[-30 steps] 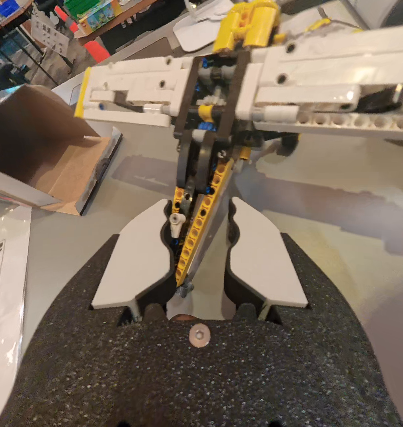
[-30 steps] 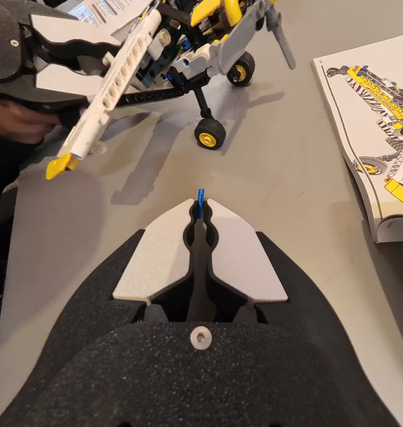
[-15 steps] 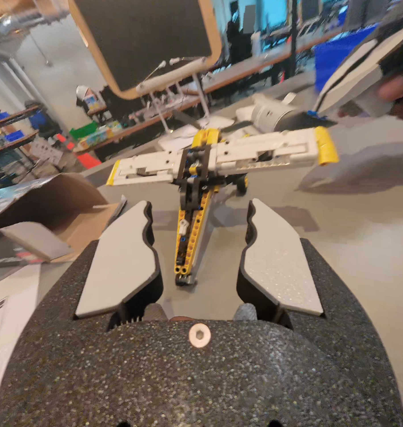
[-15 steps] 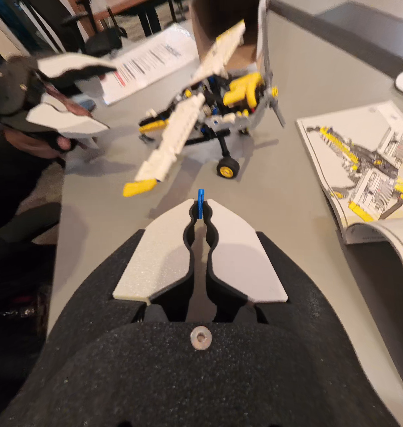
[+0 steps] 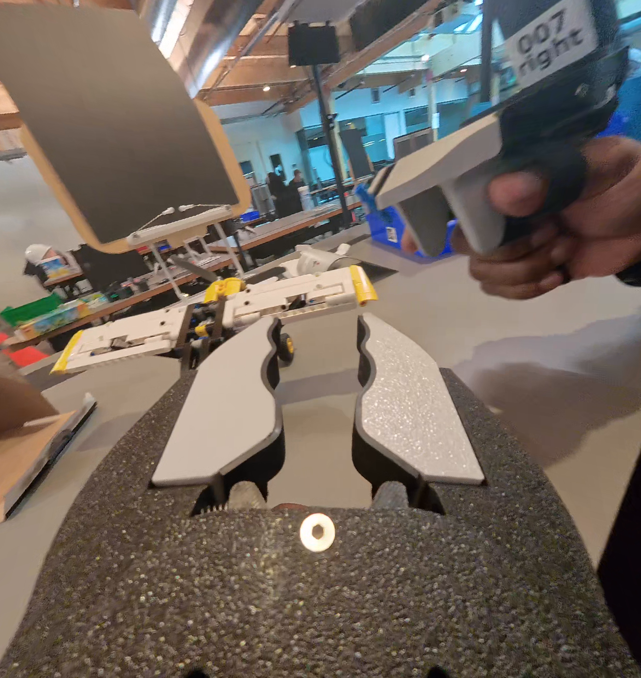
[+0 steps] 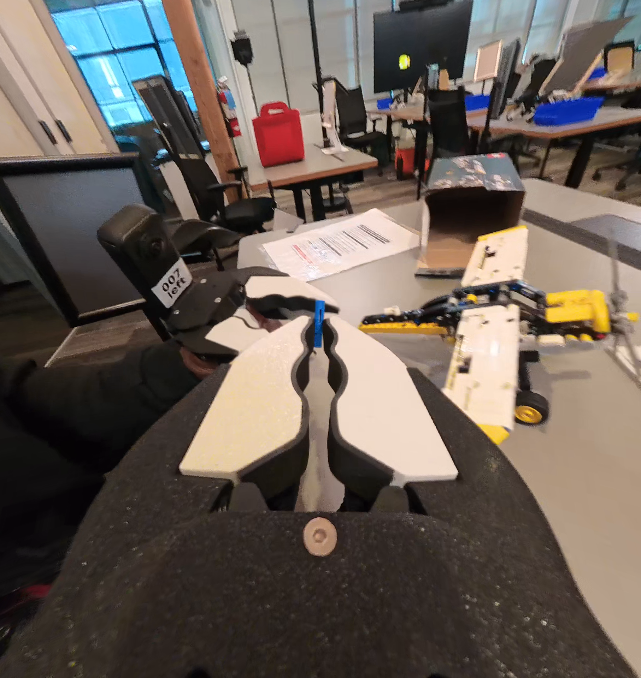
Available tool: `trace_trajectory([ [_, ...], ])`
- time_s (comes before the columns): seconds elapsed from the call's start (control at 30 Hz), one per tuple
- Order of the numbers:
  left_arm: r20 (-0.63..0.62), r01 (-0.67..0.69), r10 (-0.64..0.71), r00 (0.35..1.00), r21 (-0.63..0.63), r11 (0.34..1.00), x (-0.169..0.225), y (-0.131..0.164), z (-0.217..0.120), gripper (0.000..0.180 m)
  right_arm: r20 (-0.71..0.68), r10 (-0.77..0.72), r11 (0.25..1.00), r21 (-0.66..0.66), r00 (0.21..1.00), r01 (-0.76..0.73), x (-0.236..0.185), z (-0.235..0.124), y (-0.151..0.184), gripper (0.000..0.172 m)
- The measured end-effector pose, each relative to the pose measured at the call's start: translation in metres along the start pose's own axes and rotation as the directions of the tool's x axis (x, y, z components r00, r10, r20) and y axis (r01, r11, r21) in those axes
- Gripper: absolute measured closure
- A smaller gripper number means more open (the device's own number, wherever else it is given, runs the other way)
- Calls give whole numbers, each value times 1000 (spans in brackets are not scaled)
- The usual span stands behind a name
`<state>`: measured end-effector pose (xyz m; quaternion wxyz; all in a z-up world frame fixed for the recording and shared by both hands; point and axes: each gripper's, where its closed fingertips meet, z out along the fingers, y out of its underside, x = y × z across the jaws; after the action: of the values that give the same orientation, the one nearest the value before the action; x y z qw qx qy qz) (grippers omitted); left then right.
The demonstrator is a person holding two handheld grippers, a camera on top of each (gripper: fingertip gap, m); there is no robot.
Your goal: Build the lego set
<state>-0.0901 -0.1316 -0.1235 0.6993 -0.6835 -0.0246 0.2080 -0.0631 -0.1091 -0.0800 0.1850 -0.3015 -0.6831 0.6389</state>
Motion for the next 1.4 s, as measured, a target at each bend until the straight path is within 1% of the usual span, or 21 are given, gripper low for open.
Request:
trace_trajectory([
  [0.1, -48, 6, -4, 999, 23, 1000, 8, -4, -2, 144, 36, 8, 997, 72, 999, -11, -13, 14, 6, 168],
  [0.2, -119, 63, -52, 992, 92, 994, 16, -14, -11, 163, 70, 14, 986, 163, 997, -25, -22, 19, 6, 168],
  [0.23, -136, 90, -75, 988, 114, 989, 18, -18, -15, 164, 66, -1, 984, 177, 998, -11, -24, 20, 8, 168],
  [0.3, -148, 135, -114, 982, 139, 981, 18, -22, -22, 164, 46, -31, 985, 172, 998, 22, -24, 24, 14, 168],
  [0.37, -130, 178, -159, 979, 142, 974, 12, -23, -28, 160, 27, -43, 989, 141, 999, 39, -25, 30, 19, 168],
  [0.47, -64, 228, -221, 973, 139, 964, -3, -21, -35, 157, 34, -68, 994, 92, 997, 65, -27, 42, 21, 168],
  [0.5, -24, 239, -238, 971, 118, 964, -12, -17, -36, 156, 37, -84, 994, 78, 996, 80, -27, 47, 22, 168],
  [0.57, 89, 238, -238, 967, 12, 971, -38, 1, -38, 156, 26, -115, 992, 47, 993, 114, -24, 58, 24, 167],
  [0.63, 210, 191, -157, 965, -155, 969, -69, 28, -40, 150, 2, -134, 991, -1, 991, 134, -17, 70, 30, 168],
  [0.67, 221, 157, -103, 970, -240, 958, -79, 41, -39, 144, -7, -140, 990, -29, 990, 140, -13, 76, 34, 168],
  [0.73, 162, 72, -14, 987, -363, 929, -85, 61, -32, 132, -19, -148, 986, -79, 989, 146, -5, 84, 42, 168],
  [0.8, 75, -19, 59, 995, -451, 892, -84, 77, -25, 132, -31, -161, 982, -110, 986, 157, 4, 88, 48, 168],
  [0.83, 37, -43, 70, 997, -499, 866, -82, 86, -22, 132, -38, -166, 979, -124, 985, 160, 9, 89, 52, 168],
  [0.9, -34, -56, 44, 998, -596, 801, -74, 102, -19, 136, -49, -169, 976, -147, 984, 160, 21, 87, 57, 168],
  [0.93, -40, -67, 54, 998, -604, 794, -72, 103, -16, 134, -54, -167, 975, -155, 985, 157, 28, 85, 60, 168],
  [1.03, -116, -32, -41, 992, -569, 822, -49, 95, -1, 131, -81, -146, 978, -163, 986, 131, 50, 72, 66, 168],
  [1.13, -207, -38, -90, 974, -543, 839, -28, 88, 11, 130, -93, -99, 986, -146, 991, 84, 66, 50, 64, 168],
  [1.23, -311, -8, -172, 935, -503, 864, -9, 76, 19, 122, -92, -114, 986, -135, 989, 101, 75, 27, 65, 168],
  [1.33, -463, -77, -127, 877, -397, 915, 10, 54, 18, 127, -103, -156, 982, -128, 982, 142, 84, 8, 65, 168],
  [1.37, -470, -85, -113, 876, -380, 921, 9, 49, 21, 132, -107, -164, 980, -128, 981, 150, 87, 3, 65, 168],
  [1.4, -436, -96, -92, 895, -391, 915, 1, 49, 27, 131, -113, -168, 980, -128, 979, 153, 91, 0, 64, 168],
])
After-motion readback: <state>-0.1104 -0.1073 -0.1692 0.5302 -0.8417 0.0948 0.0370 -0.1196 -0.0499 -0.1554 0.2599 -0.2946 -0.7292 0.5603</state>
